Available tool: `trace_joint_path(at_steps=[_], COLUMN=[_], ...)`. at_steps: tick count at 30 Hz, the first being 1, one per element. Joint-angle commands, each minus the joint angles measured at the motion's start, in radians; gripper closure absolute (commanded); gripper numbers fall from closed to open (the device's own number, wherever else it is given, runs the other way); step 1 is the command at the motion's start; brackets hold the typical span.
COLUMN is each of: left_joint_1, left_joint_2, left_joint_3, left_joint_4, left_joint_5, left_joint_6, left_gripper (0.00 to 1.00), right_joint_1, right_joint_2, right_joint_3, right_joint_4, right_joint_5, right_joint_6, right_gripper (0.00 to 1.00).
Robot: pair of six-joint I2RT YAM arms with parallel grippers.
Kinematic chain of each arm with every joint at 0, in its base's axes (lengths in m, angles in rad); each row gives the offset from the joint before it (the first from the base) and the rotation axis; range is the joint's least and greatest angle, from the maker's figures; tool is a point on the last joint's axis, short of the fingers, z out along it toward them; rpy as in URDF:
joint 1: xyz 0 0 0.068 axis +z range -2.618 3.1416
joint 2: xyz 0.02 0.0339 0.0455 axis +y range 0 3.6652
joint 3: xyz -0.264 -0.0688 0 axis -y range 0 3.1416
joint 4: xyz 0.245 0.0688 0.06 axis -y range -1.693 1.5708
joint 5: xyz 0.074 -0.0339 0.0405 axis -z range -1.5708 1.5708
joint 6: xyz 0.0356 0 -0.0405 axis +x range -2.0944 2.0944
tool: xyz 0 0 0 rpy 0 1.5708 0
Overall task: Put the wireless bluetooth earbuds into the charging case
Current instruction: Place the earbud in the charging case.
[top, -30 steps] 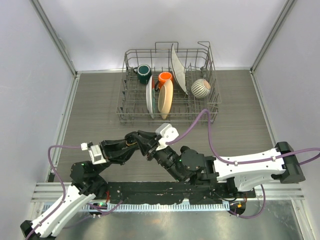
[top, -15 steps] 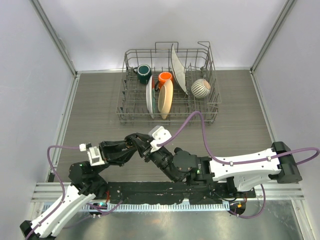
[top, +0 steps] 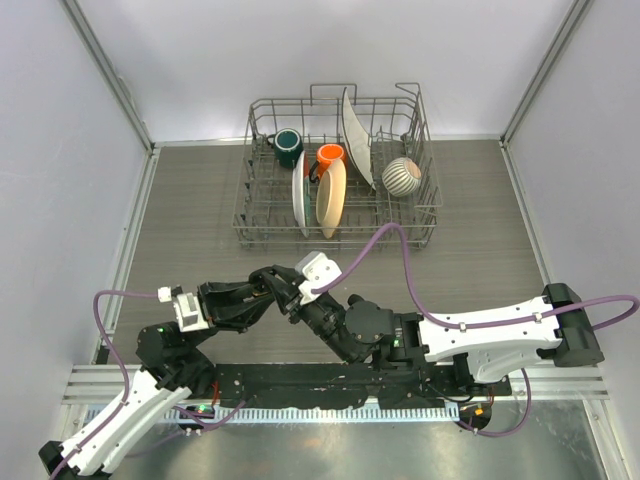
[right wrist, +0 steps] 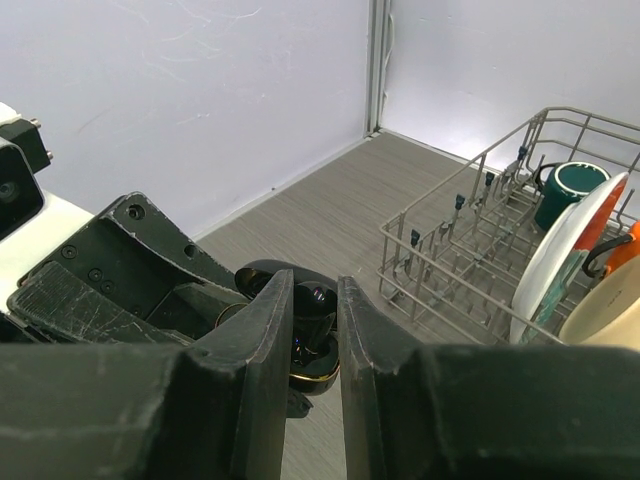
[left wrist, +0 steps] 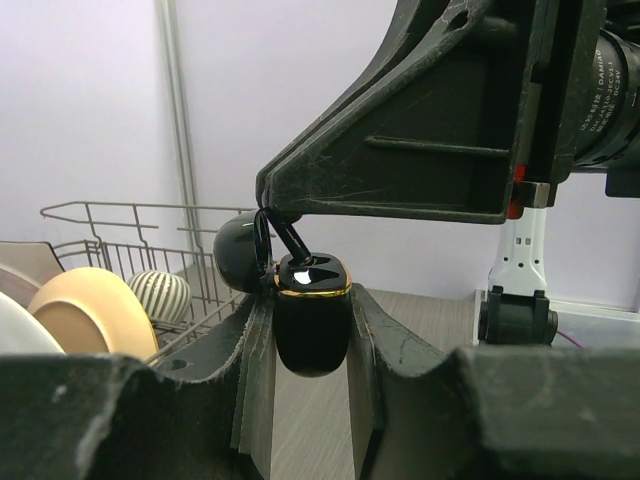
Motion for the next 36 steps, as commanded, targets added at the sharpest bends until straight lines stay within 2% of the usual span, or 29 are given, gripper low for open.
trace_joint_path(at_steps=[1, 10, 25, 36], left_joint_1=[-0.002, -0.002, -0.002, -0.002], left_joint_2=[0.003, 0.006, 0.01, 0.004], left_joint_3=[0.052, 0.053, 0.044, 0.043], left_joint_4=[0.071, 0.078, 0.09, 0.097], left_joint_5=[0.0, -0.003, -0.05, -0.03], left_joint_6=[-0.009, -0.008, -0.002, -0.009], left_gripper=[1.0, 1.0, 1.0, 1.0], right_joint_1=[-0.002, -0.002, -0.002, -0.002], right_joint_2=[-0.024, -0.038, -0.055, -0.07], right_joint_3=[-0.005, -0.028, -0.044, -0.058], right_joint_4=[0.017, 0.011, -0.07, -0.025], right_joint_5=[-0.008, -0.082, -0.203, -0.095], right_joint_6=[-0.037, -0.103, -0.098, -0.112], right_gripper=[0.99, 0.99, 0.99, 0.99])
